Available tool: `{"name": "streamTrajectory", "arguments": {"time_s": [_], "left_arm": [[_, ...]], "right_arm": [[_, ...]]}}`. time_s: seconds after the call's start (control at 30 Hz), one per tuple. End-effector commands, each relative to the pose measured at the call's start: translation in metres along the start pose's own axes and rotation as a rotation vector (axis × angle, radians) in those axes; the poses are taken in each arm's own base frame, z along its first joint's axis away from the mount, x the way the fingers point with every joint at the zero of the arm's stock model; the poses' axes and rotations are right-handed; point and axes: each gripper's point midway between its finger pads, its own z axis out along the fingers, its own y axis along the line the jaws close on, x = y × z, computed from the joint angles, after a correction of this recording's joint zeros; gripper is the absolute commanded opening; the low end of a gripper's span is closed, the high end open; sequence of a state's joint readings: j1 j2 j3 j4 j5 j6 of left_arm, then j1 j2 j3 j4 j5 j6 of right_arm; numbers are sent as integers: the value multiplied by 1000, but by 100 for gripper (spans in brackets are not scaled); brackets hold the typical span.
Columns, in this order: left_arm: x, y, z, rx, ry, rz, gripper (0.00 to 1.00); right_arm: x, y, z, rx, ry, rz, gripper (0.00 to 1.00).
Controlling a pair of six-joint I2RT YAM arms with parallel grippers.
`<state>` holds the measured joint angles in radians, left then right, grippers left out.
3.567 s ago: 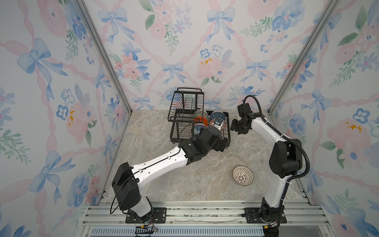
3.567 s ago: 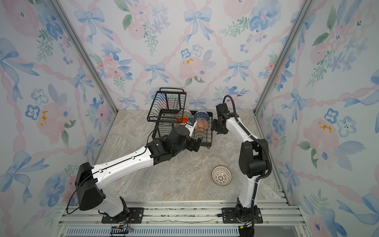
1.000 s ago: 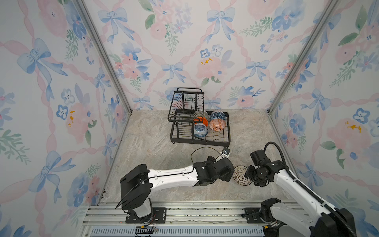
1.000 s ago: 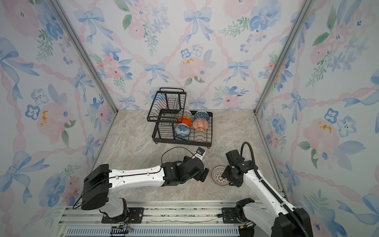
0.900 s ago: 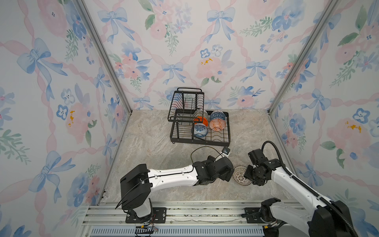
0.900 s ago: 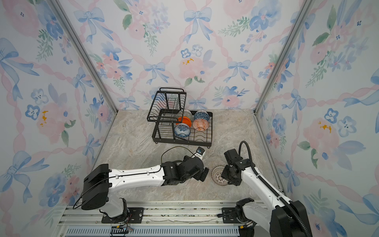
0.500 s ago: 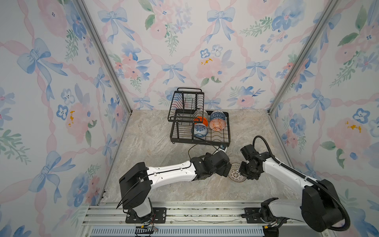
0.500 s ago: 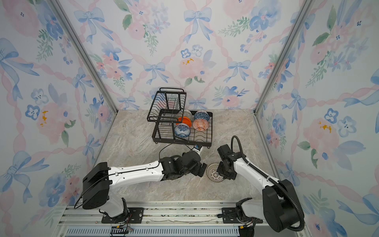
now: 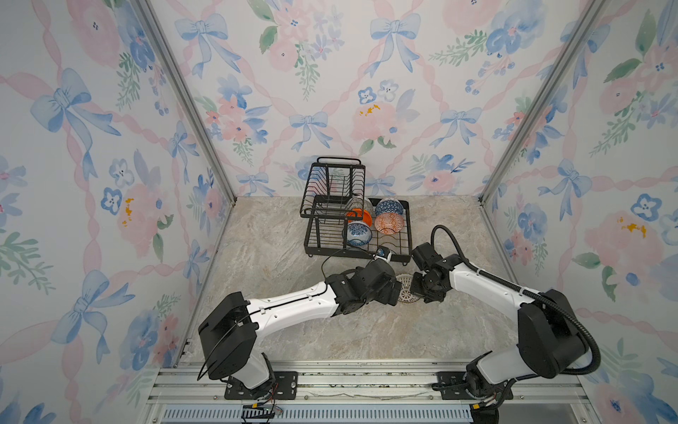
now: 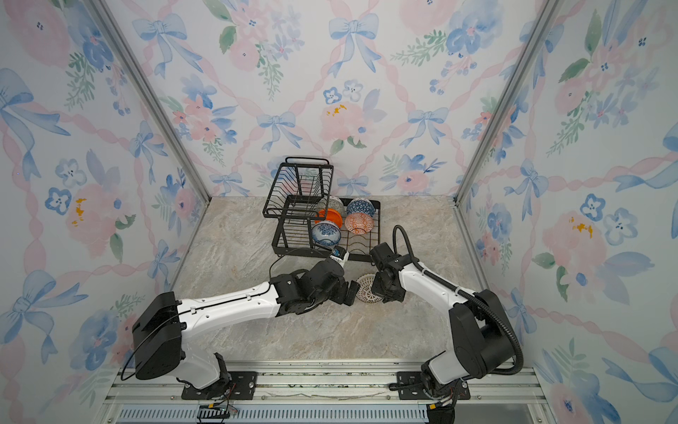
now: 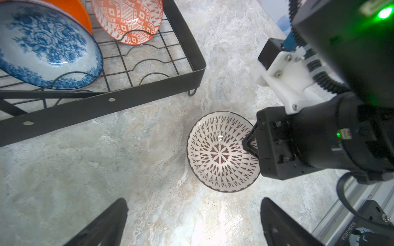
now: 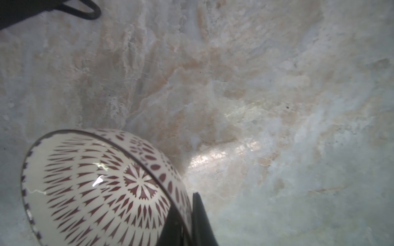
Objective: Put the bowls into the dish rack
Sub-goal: 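Lift the white bowl off the table with the right gripper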
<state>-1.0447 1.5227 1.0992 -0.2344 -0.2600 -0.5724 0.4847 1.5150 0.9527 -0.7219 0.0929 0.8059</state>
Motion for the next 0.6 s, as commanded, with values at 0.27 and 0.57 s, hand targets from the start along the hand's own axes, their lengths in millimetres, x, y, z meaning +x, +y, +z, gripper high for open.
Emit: {"name": "streamTrajectory", "arguments": {"time_s": [0.27,0.57], "left_arm": [[-25,31,-22,18,-50,-170,98],[-73,25,-17,126,-65,-321,91]], "right_arm": [[-52,30,-51,-4,-164,-98,1],[-83,47,-101,-76,-311,-93,1]]}}
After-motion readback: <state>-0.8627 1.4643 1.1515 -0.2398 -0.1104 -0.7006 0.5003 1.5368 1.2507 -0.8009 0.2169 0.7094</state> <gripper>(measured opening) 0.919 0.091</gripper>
